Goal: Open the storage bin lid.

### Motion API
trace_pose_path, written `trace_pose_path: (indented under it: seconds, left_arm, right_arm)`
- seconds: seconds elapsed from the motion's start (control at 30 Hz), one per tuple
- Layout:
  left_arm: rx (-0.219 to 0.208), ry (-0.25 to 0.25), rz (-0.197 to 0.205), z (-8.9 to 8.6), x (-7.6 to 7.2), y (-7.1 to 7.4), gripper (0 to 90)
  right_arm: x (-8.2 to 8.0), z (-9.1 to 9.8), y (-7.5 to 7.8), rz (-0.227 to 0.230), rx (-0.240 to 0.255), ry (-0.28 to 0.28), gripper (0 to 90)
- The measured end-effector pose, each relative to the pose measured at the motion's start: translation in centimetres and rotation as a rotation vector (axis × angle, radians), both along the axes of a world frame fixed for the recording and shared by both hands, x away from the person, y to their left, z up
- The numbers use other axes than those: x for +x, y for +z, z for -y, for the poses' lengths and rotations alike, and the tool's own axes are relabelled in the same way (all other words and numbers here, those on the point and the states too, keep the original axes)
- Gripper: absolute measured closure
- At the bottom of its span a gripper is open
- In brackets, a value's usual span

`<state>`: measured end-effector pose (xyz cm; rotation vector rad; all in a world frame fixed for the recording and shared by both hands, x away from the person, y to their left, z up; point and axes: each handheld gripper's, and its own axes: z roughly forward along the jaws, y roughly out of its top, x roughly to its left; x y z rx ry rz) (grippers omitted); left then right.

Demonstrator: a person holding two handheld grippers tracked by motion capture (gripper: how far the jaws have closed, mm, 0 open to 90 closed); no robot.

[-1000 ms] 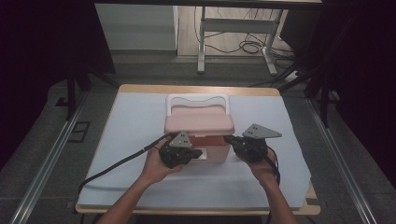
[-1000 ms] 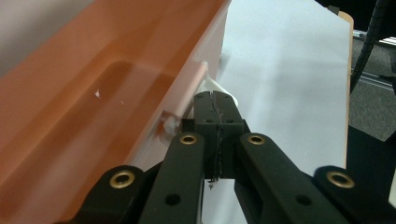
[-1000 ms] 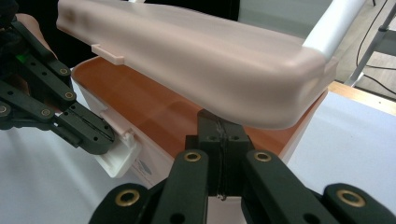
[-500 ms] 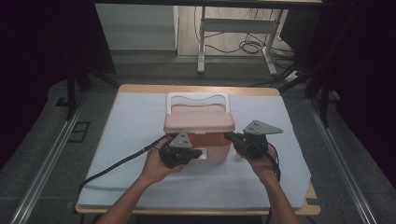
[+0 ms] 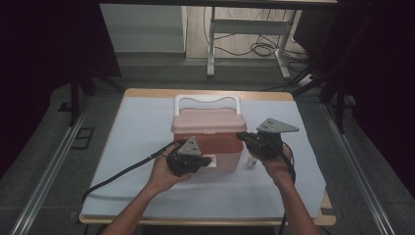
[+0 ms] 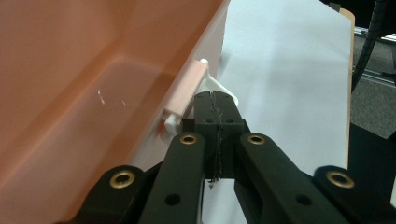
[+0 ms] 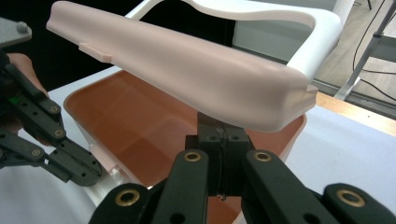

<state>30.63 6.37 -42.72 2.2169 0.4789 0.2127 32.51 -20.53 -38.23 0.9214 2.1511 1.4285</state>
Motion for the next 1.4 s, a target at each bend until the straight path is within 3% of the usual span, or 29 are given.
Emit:
trace_pose_path:
  seconds: [1.4]
  left_arm:
    - [0.005, -0.008, -0.012, -0.1, 0.2, 0.1, 90.0]
  right_arm:
    - [4.7, -0.3, 4.5, -0.014, -0.007, -0.037, 89.5]
